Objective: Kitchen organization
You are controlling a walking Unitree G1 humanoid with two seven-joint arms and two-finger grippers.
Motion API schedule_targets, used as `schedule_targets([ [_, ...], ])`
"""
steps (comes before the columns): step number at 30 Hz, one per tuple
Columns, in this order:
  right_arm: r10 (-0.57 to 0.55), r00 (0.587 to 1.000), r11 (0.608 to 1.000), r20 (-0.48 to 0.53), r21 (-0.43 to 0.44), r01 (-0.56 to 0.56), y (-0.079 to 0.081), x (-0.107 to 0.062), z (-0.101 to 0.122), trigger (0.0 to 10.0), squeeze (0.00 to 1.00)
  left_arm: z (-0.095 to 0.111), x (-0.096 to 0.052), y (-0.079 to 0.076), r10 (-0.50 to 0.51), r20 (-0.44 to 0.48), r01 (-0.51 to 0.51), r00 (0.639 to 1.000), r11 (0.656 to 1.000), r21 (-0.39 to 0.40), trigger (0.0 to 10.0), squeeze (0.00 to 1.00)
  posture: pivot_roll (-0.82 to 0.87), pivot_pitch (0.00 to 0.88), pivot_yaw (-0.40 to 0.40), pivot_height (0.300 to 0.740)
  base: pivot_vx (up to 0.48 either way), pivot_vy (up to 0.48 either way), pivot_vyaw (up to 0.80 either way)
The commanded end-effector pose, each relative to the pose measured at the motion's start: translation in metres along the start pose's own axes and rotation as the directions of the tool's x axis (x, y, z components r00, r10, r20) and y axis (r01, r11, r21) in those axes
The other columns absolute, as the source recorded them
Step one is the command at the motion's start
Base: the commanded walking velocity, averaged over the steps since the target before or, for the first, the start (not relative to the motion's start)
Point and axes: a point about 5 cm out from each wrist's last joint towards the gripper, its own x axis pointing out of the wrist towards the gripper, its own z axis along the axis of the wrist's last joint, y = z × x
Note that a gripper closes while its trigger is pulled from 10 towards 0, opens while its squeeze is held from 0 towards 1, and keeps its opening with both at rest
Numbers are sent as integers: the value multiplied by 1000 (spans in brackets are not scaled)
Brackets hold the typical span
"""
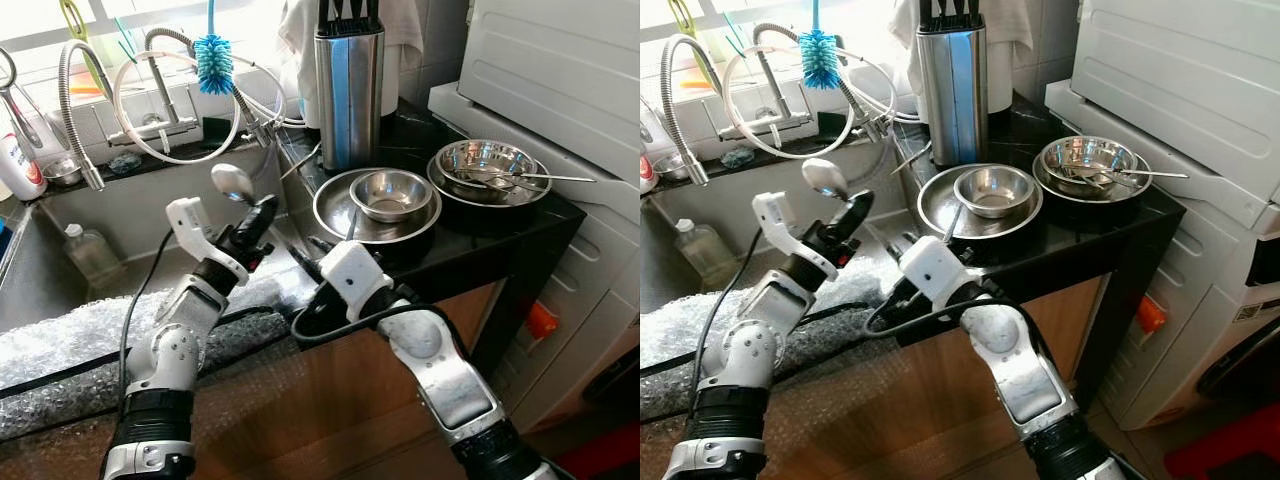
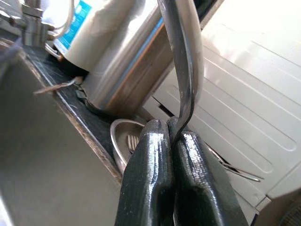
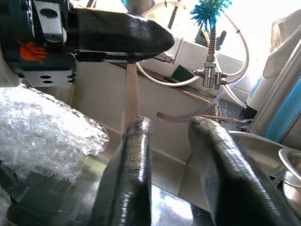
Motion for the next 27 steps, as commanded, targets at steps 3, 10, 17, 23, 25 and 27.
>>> schedule_targets([
  [3,-2,999,1000,32,3,2,-1,3,8,10000,1000,6,0,5,32,28,-33,999,999,9,0,0,-87,0,126,740,0,0,0],
  [10,-16,999,1000,47,-5,16,-2,1,12,10000,0,29,6,10,93,141,-96,986,995,18,0,0,-89,0,129,740,0,0,0],
  [17,-91,993,996,70,25,89,-6,-10,14,10000,0,55,9,15,146,218,-184,965,969,166,1529,0,-93,0,131,740,0,0,0],
  [23,-259,963,964,69,74,254,-13,-43,7,10000,0,66,-1,35,222,178,-278,959,870,408,10000,0,-99,0,132,740,0,0,0],
  [25,-263,963,963,66,74,258,-13,-44,6,10000,0,66,-1,36,227,178,-282,958,867,412,10000,0,-99,0,132,740,0,0,0],
  [27,-273,960,961,61,74,268,-13,-47,5,10000,0,67,-2,38,234,184,-291,955,861,417,10000,0,-104,0,134,740,0,0,0],
])
